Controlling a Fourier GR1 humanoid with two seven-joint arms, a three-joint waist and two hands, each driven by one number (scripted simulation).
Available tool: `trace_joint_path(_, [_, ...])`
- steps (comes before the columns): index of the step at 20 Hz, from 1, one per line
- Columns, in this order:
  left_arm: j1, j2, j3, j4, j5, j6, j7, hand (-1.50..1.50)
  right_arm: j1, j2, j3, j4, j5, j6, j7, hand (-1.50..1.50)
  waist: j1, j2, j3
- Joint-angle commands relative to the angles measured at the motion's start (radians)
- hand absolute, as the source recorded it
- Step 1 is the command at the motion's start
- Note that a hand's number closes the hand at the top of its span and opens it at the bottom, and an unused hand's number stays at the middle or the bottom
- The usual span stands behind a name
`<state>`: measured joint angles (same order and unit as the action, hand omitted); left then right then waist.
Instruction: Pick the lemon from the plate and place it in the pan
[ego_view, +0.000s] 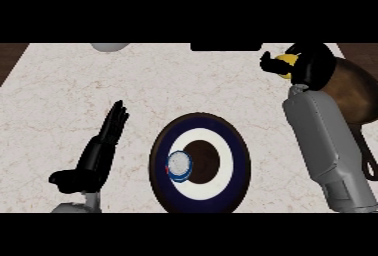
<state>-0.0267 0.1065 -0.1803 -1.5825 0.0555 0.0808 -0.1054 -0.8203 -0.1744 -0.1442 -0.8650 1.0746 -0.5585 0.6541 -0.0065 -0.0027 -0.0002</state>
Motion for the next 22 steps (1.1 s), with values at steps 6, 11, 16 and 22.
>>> trace_joint_path(6, [-0.013, 0.016, 0.028, 0.007, 0.017, -0.037, 0.008, 0.0, 0.092, -0.159, -0.086, 0.145, 0.02, -0.213, -0.121, 1.5, 0.021, 0.011, 0.001])
trace_joint_path(11, [-0.089, -0.014, 0.027, 0.062, -0.001, -0.026, 0.009, 0.0, 0.046, -0.256, -0.149, 0.311, 0.005, -0.351, -0.22, 1.5, 0.029, 0.016, 0.002])
trace_joint_path(16, [-0.04, -0.049, -0.01, 0.079, -0.044, 0.003, -0.053, 0.0, 0.031, -0.328, -0.254, 0.397, -0.161, -0.422, -0.42, 1.5, 0.041, 0.021, 0.003])
trace_joint_path(22, [-0.057, -0.044, -0.02, 0.011, -0.032, -0.011, 0.025, 0.0, 0.024, -0.398, -0.336, 0.502, -0.261, -0.423, -0.6, 1.5, 0.056, 0.026, 0.006])
